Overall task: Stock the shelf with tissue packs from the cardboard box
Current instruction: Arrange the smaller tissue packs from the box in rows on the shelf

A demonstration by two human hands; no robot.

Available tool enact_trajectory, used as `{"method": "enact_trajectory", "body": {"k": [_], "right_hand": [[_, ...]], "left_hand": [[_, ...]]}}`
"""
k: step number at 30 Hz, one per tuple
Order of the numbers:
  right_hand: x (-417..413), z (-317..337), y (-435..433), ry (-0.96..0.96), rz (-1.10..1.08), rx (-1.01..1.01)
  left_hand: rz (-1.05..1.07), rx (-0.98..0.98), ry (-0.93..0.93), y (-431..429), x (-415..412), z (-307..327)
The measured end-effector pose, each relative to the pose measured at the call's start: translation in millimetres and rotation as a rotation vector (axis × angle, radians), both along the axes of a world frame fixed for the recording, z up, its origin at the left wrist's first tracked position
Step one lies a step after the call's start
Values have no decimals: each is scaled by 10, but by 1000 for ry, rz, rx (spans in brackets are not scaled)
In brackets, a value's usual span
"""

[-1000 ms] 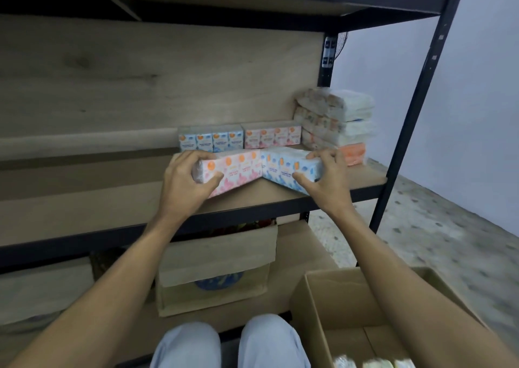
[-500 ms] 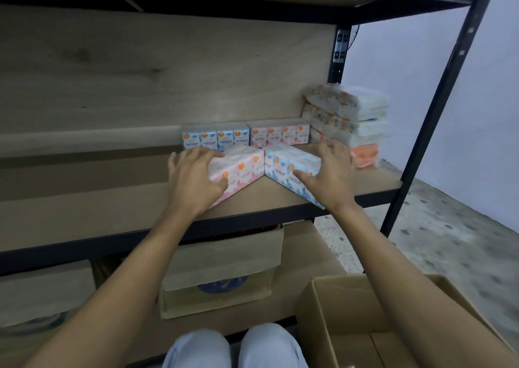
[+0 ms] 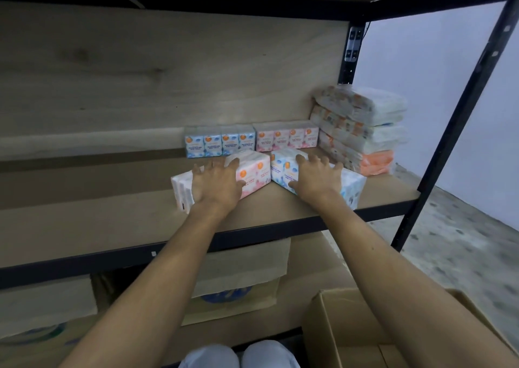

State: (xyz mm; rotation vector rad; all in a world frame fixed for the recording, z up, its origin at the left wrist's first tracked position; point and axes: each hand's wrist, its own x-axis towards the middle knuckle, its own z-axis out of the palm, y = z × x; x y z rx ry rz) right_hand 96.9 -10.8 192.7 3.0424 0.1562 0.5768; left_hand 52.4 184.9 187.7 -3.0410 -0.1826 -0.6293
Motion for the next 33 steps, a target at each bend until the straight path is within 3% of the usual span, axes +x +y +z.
{"method": "enact_trajectory", "body": {"k": [8, 12, 22, 33], "right_hand": [[380, 136, -276, 71, 190, 66], [601, 116, -264, 57, 193, -4], [1157, -51, -394, 42, 437, 128], [1715, -107, -440, -19, 631, 264]], "left_hand": [[-49, 102, -33, 243, 253, 89], [-71, -19, -18, 278, 426, 47], [-274, -197, -10, 671, 821, -59], [-345, -195, -72, 725, 1209, -81]]}}
